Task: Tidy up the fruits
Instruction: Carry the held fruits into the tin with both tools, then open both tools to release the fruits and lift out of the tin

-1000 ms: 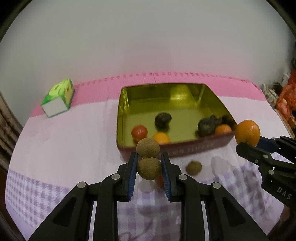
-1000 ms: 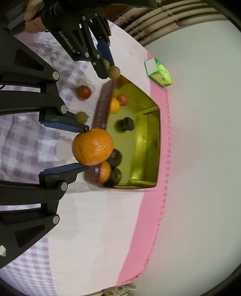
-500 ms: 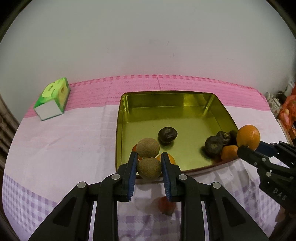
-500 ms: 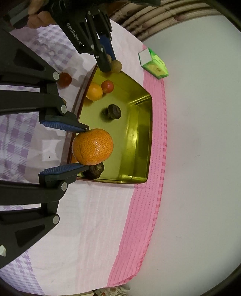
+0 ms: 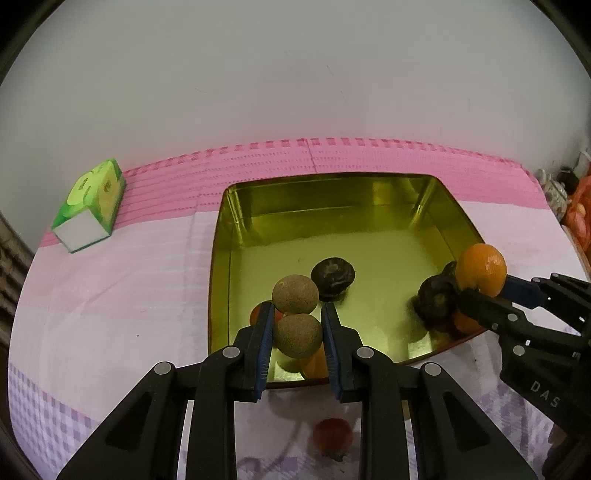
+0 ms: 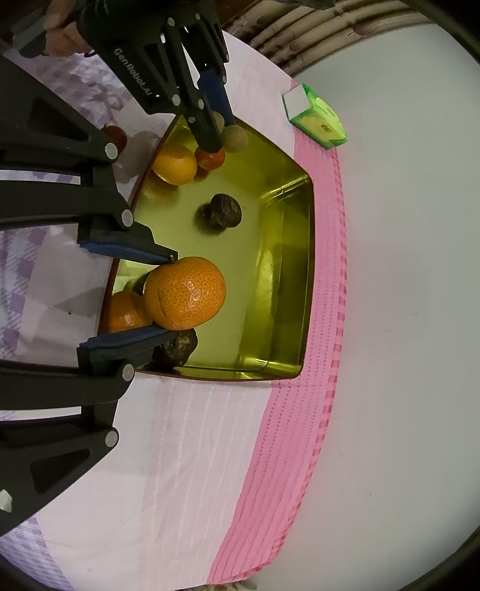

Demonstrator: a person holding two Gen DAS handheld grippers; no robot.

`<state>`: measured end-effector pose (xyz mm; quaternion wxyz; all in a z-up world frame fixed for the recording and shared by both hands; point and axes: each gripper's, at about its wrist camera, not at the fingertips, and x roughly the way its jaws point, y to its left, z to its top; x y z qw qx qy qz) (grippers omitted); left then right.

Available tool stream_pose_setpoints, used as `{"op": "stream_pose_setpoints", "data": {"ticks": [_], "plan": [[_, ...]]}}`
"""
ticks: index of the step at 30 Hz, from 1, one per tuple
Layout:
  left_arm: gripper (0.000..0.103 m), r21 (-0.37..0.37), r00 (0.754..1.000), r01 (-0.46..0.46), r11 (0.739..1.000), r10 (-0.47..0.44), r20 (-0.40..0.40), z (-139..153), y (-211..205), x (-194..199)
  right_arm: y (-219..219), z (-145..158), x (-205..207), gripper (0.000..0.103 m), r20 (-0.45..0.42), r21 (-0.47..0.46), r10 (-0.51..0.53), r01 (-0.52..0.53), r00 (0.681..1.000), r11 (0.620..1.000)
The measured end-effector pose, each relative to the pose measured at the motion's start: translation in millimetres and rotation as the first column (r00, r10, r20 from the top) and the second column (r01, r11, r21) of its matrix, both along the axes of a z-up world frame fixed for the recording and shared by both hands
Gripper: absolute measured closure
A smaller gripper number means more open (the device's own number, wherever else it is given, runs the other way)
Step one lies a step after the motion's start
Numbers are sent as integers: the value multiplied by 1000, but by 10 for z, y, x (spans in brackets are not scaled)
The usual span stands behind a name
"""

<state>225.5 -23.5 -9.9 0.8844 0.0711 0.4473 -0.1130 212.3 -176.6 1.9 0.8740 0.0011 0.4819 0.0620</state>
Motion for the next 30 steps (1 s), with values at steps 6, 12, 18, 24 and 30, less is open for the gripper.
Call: {"op": "stream_pose_setpoints", "data": {"ticks": [6,12,18,24,30], "plan": [[76,7,1000,-5,1000,5,-19,-77,-10,62,-14,-58,17,72,-14,3,-2,2,1000,1000],[76,8,999,-10,1000,10,-37,-125,-7,91,-23,-59,32,71,-16,13,-5,5,1000,1000],[76,16,999,-19,1000,20,-38,-120,6,94,-31,-50,24,71,-16,11,-7,8,1000,1000],[75,14,999,-31,999,31,-44,-104,41,95,-36,-42,24,70,-14,8,-7,7,1000,1000],[75,8,999,-30,1000,31,-43,-73,52,68,-27,-17,19,70,-3,2,-6,6,1000,1000]]}}
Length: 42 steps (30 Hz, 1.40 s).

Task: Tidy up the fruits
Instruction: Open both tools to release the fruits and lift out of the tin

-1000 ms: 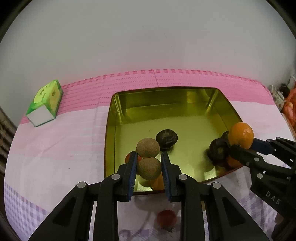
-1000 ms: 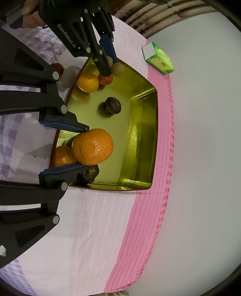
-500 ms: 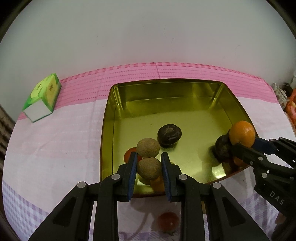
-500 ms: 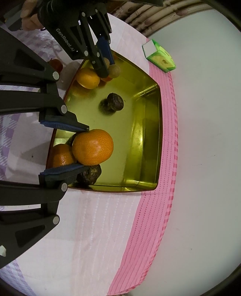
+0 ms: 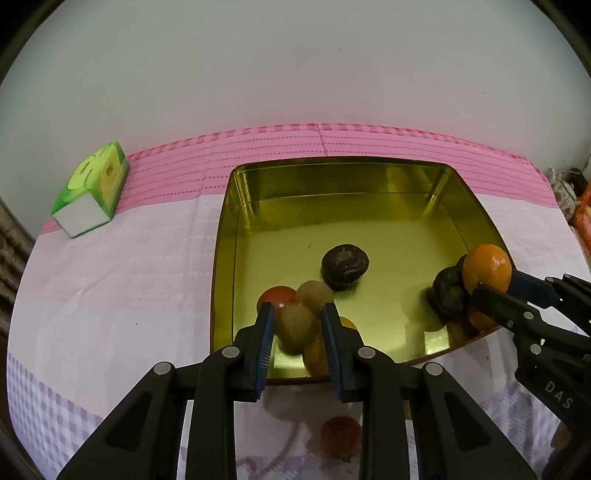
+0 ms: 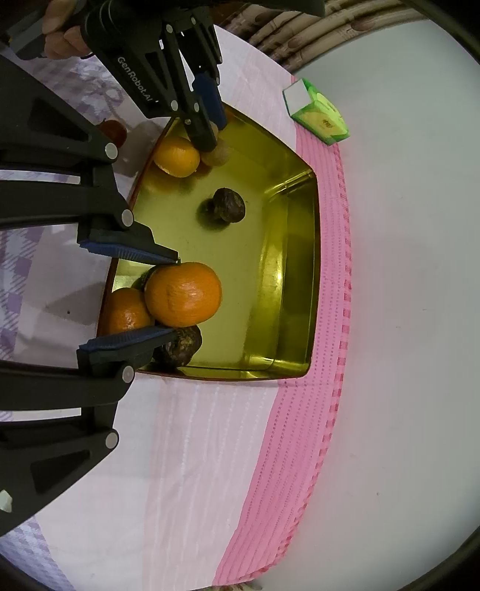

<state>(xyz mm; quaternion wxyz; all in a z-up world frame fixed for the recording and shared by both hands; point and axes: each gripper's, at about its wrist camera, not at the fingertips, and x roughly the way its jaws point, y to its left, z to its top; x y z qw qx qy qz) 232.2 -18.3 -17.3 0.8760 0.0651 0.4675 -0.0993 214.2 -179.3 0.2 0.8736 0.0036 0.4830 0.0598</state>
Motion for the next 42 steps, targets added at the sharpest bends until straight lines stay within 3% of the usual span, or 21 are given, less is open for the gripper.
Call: {"op": "stream_pose_setpoints", "data": {"ticks": [7,27,34,42], "plan": [[63,-1,1000,3,1000,-3,14,40,31,-95,7,75,-45,68,17,-4,-2,2,1000,1000],[63,-22,998,16,1000,-14,68,237,164,-666,134,161,-624,68,33,28,19,-20,999,999],[63,-16,999,-8,1000,8,33,62,316,-902,283,-46,-822,68,-8,28,53,-53,999,998],[63,-7,999,-43,999,43,-17,-194,471,-942,457,-181,-772,68,-25,29,85,-85,996,996]]}}
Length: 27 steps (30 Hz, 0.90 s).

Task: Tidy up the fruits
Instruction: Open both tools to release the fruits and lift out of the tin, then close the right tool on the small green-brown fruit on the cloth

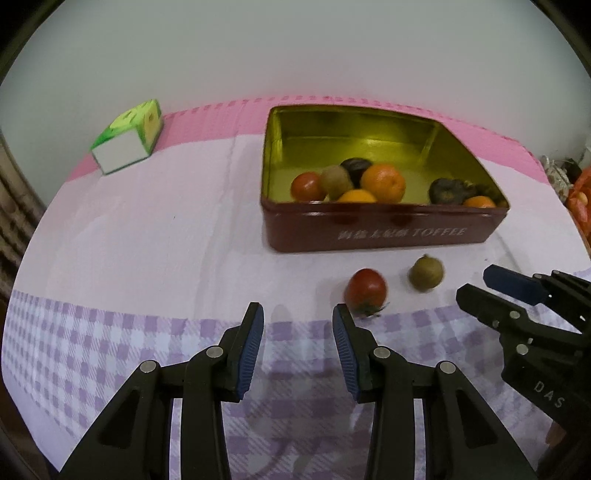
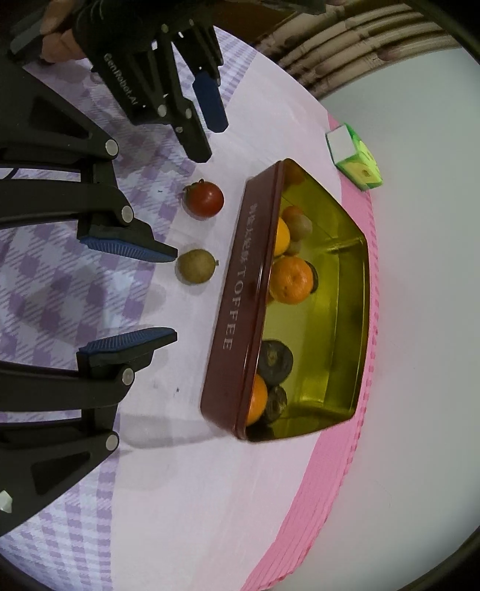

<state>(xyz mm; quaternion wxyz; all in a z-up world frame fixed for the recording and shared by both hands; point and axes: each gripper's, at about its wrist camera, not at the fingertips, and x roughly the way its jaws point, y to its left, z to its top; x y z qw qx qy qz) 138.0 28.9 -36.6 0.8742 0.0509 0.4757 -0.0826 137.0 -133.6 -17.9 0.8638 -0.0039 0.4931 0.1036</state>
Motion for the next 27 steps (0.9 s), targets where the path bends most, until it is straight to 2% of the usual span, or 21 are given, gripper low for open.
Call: {"op": "stream_pose_setpoints", "data": {"ticks": [8,17,21,27], "plan": [[63,-11,999,-38,999,37,-26,-141,178,95,106,-118,145,68,-21,2,18,-17,1000,1000],[63,-18,999,-33,999,33,-32,-185,225,157,180,-202,263,69,-25,-11,28,-28,999,1000],[63,-21,999,-34,999,33,-33,-184,219,157,192,-206,261,75,-12,-17,37,-37,999,999],[63,-19,999,-28,999,28,-33,-188,208,143,196,-203,253,75,-7,-20,41,-42,999,999]]}}
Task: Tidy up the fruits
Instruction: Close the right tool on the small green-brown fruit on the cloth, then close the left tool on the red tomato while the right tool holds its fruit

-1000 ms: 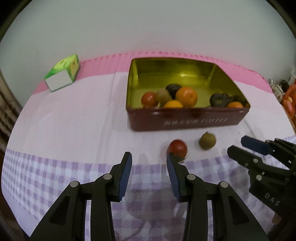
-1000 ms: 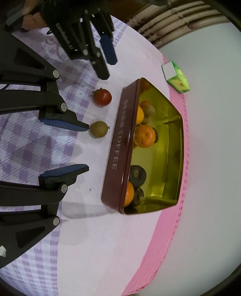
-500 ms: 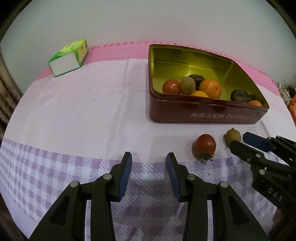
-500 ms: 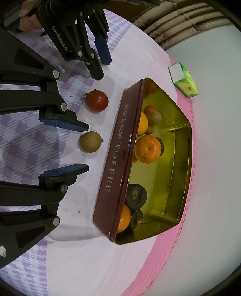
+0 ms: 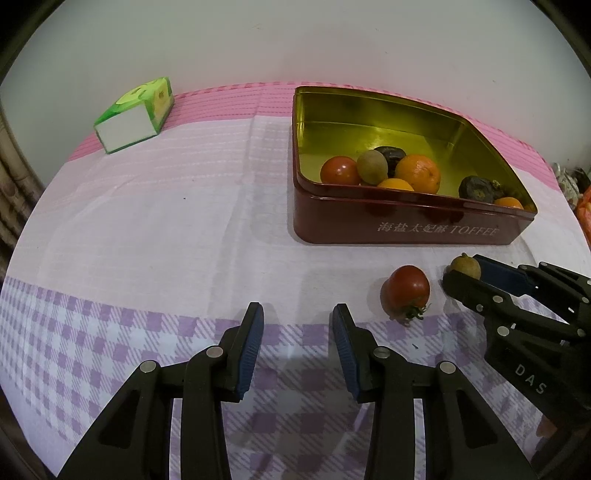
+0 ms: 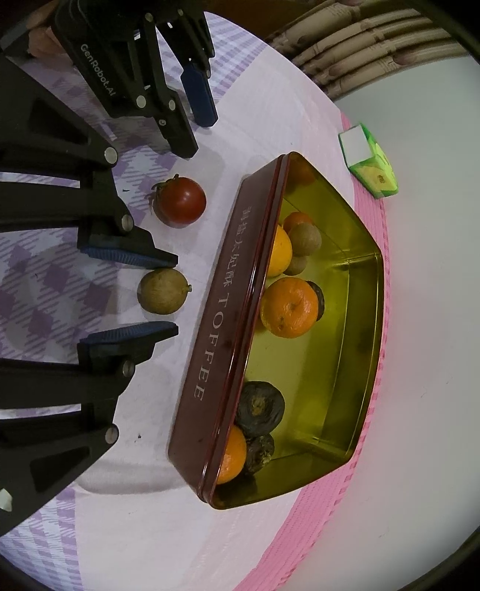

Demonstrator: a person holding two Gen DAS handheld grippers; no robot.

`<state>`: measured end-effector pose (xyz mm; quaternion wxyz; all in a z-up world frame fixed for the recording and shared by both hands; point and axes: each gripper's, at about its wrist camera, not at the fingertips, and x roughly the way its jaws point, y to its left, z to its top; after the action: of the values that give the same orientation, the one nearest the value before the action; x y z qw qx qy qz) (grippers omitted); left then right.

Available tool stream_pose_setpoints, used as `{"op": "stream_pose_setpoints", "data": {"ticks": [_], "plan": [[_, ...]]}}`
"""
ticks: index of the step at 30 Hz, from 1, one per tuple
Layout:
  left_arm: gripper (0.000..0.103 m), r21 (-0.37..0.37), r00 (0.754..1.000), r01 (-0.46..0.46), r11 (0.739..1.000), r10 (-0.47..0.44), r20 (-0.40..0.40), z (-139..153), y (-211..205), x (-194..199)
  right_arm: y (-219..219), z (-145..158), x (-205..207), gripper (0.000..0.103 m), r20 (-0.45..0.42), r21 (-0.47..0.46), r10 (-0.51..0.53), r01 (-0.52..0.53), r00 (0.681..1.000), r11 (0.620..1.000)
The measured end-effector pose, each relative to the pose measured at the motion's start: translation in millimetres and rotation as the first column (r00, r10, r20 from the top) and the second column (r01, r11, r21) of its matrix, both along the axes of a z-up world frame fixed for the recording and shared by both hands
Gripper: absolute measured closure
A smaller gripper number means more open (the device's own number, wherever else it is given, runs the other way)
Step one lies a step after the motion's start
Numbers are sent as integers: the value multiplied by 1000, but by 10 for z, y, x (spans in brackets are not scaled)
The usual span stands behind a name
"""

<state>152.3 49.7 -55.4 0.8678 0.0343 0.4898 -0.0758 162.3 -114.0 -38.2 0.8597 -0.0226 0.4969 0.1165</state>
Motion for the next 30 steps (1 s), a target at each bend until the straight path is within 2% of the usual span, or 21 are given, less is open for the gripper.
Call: {"op": "stream_pose_setpoints", "data": {"ticks": [4,14,30], "plan": [[63,3,1000,7,1000,-7,2,1,-18,-12,13,0,-2,80,3,-8,-1,1,1000,1000],[63,9,1000,11,1000,-11,4,17,-65,-19,-18,2,-33,80,4,-13,-10,11,1000,1000],[63,-18,997,82,996,-81,18,102,-351,-90,-486,18,-190,80,14,-24,-110,111,994,994]]}}
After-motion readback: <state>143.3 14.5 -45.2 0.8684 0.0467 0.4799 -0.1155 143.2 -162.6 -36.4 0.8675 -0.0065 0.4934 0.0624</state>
